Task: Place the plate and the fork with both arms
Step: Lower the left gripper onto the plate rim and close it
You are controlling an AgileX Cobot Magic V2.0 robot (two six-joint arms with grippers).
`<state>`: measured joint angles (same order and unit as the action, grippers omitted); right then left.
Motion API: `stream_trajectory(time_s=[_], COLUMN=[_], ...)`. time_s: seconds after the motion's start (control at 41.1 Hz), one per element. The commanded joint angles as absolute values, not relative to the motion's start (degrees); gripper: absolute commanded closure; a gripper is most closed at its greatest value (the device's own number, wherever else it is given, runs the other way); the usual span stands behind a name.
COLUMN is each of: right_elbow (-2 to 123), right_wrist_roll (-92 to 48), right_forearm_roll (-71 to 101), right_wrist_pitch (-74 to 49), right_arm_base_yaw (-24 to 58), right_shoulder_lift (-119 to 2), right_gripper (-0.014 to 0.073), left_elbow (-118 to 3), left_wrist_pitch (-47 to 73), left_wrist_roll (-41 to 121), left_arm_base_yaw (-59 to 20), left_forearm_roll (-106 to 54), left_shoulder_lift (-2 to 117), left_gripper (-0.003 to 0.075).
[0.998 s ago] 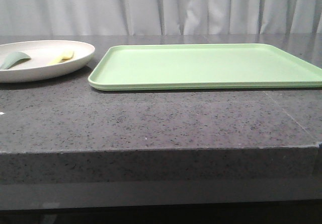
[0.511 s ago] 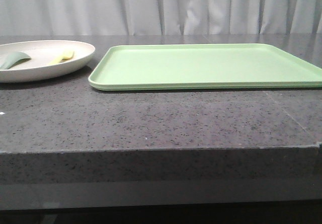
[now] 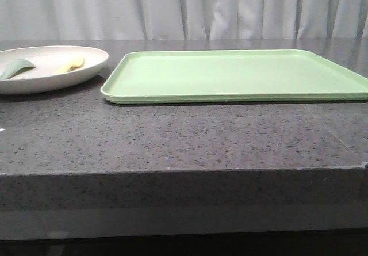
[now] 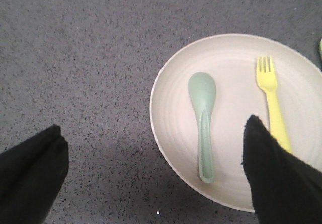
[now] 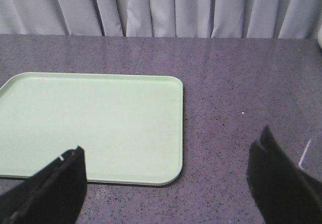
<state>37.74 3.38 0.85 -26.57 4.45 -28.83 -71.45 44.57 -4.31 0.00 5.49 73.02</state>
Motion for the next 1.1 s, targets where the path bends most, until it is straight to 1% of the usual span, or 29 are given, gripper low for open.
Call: stream_trajectory(time_s=[0.0, 0.17, 0.414, 0.56, 1.071], right_elbow=[39.9, 39.9, 39.9, 39.9, 39.9], right_wrist_roll=[3.1, 3.1, 3.1, 3.1, 3.1], right_forearm_roll=[0.9, 0.9, 0.9, 0.9, 0.9], right_wrist_pitch=[-21.7, -21.7, -21.7, -21.7, -21.7], right_arm_base_yaw=[4.2, 4.2, 4.2, 4.2, 4.2], right_shoulder_lift=[-29.5, -29.5, -29.5, -29.5, -29.5], right_gripper=[-0.0062, -0.0062, -0.0062, -0.0062, -0.0062], left_elbow=[-78.1, -85.7, -90.8, -91.1, -91.1], left_wrist_pitch=[47.3, 52.0, 52.5, 52.8, 53.1], left_wrist_roll=[-4.9, -4.9, -4.0, -1.2, -0.4], left_arm_base_yaw=[0.0, 1.0, 3.8, 3.9, 4.3], left_forearm_roll=[5.4, 6.6, 5.5, 2.8, 1.2], left_shoulder_lift=[77.3, 87.4, 95.6, 98.7, 103.7], left_gripper=[0.0045, 0.0045, 0.0045, 0.0045, 0.0048])
